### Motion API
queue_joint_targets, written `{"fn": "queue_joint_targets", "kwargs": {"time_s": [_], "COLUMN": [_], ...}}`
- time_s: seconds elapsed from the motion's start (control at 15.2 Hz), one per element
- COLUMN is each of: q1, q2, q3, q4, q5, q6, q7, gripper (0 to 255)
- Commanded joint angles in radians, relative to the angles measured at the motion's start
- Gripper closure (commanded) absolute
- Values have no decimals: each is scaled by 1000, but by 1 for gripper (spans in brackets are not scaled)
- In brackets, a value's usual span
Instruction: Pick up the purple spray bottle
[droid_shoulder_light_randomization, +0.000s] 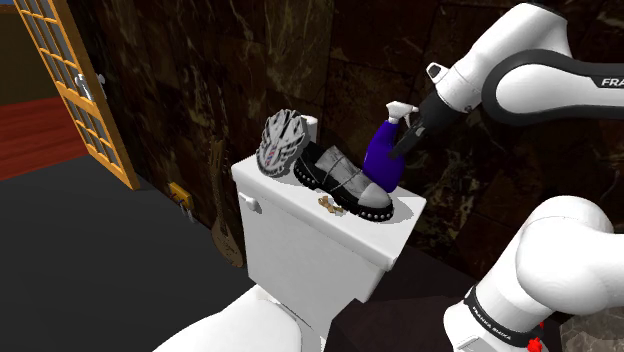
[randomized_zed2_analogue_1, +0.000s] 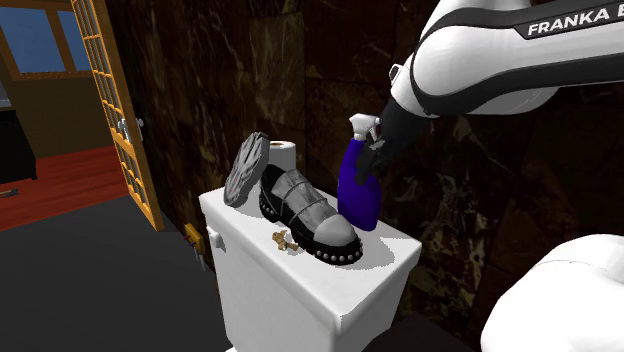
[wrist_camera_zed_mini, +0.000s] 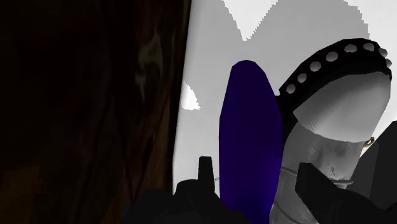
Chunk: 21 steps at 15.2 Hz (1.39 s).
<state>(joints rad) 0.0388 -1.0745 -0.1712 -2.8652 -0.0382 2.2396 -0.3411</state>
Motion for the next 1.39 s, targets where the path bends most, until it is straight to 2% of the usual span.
{"fn": "queue_joint_targets", "kwargs": {"time_s": [0.0, 0.07, 0.26, 0.46, 0.53, 1.32], "q1": [-11, 0, -5, 16, -11, 0], "q2": [24, 40, 60, 85, 9, 18], "q3": [-21, -5, -21, 9, -17, 6], "q4": [-12, -16, -33, -29, -14, 150], "q5": [-2, 6, -1, 14, 0, 17], "q6": [-65, -44, -8, 15, -77, -231], "q7": [-6, 11, -3, 29, -1, 13], "gripper": [255, 255, 255, 255, 255, 255]}}
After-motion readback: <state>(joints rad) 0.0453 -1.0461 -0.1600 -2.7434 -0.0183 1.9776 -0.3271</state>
